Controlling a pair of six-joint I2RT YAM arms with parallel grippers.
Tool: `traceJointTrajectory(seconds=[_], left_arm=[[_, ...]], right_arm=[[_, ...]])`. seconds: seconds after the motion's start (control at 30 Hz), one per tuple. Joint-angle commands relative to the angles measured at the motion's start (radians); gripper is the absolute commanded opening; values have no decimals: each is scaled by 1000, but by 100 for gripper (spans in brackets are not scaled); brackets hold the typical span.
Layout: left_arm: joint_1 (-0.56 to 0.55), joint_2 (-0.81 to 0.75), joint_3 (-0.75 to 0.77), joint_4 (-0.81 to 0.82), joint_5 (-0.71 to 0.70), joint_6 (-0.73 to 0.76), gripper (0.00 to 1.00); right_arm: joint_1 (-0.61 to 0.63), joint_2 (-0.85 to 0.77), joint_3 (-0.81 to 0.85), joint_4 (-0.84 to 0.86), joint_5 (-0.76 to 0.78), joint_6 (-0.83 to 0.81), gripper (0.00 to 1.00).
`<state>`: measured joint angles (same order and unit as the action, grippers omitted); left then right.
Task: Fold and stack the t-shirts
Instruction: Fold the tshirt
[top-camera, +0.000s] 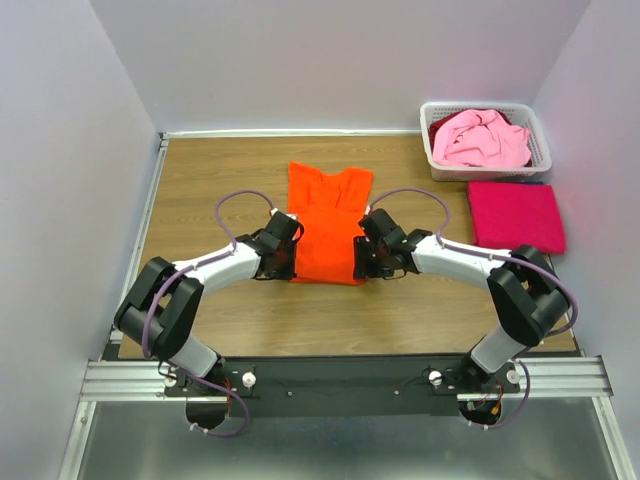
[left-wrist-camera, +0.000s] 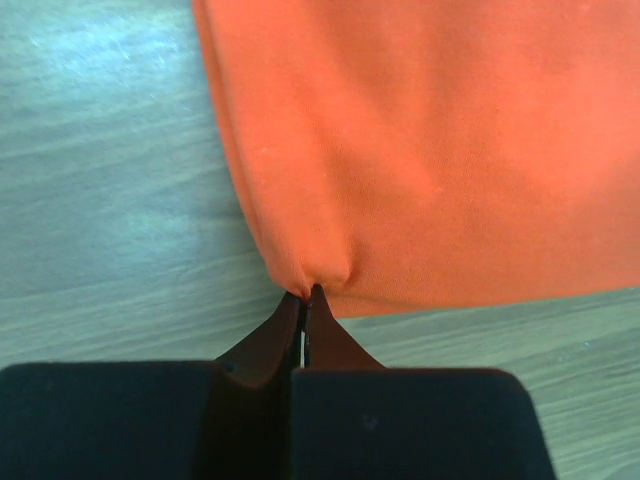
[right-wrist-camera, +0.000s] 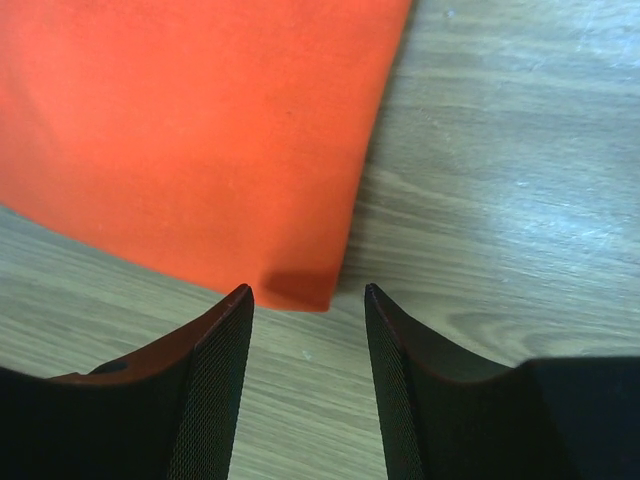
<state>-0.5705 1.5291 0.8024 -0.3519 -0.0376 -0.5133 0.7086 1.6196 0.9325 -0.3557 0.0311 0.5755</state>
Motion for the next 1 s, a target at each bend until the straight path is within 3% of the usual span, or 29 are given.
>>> traceJointTrajectory(seconds=[0.0, 0.67, 0.97], left_arm=[[-19, -9, -28, -48, 31, -22, 0], [-31, -21, -28, -47, 31, -24, 0], [-29, -24, -35, -45, 31, -17, 0]], right_arm=[[19, 31, -14, 6, -1, 23, 55], [71, 172, 32, -163, 128, 14, 49], [71, 108, -40, -232, 184, 38, 42]])
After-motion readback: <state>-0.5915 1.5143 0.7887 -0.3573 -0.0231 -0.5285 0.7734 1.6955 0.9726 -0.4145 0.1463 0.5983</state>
